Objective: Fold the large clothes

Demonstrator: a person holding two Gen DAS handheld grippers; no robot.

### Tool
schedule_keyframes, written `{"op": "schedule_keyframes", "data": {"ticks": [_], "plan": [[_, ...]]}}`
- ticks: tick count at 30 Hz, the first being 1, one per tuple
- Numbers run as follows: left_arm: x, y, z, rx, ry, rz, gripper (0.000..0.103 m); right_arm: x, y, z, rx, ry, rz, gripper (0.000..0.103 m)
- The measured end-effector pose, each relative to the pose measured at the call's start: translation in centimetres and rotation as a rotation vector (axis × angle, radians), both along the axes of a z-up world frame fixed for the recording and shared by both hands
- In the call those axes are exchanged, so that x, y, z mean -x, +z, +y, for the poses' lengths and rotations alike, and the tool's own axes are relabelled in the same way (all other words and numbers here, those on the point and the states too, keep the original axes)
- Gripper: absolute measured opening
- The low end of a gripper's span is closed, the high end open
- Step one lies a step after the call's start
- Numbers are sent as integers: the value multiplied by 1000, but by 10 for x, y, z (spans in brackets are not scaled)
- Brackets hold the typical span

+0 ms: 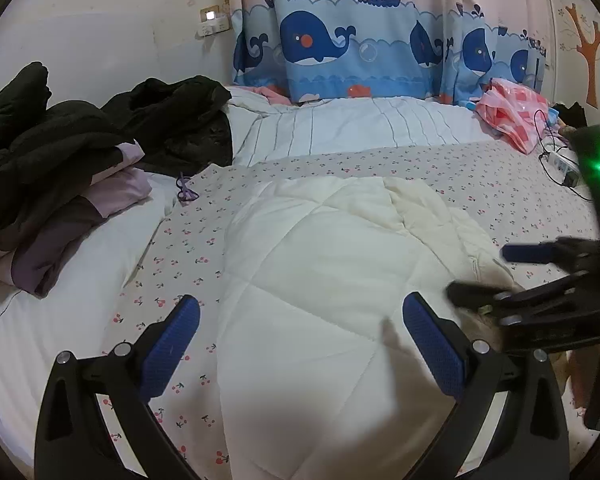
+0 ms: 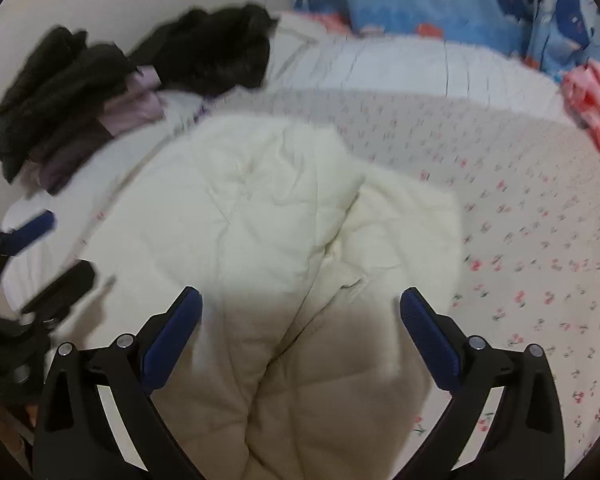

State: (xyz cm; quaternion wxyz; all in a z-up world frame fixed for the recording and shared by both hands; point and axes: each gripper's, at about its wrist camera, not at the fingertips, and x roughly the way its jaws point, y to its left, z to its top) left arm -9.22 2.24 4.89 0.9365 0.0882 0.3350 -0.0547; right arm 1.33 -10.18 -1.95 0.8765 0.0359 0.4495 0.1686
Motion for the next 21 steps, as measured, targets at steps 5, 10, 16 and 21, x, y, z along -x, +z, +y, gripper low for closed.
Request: {"op": "schedule_keyframes", "data": {"ticks": [5,10,16,21], "plan": [[0,1,-1,8,0,-4,97,7,-11,-4,-32,-9,30,96],[2,2,-2,14,-3,-22,97,10,-11,-5,-37,-13,24,96],[1,3,-2,21,1,-23,97,11,-10,-6,-38,-16,16,96],[0,2,-3,22,0,-23,97,16,-6,-4,-6,-11,-3,96]]}}
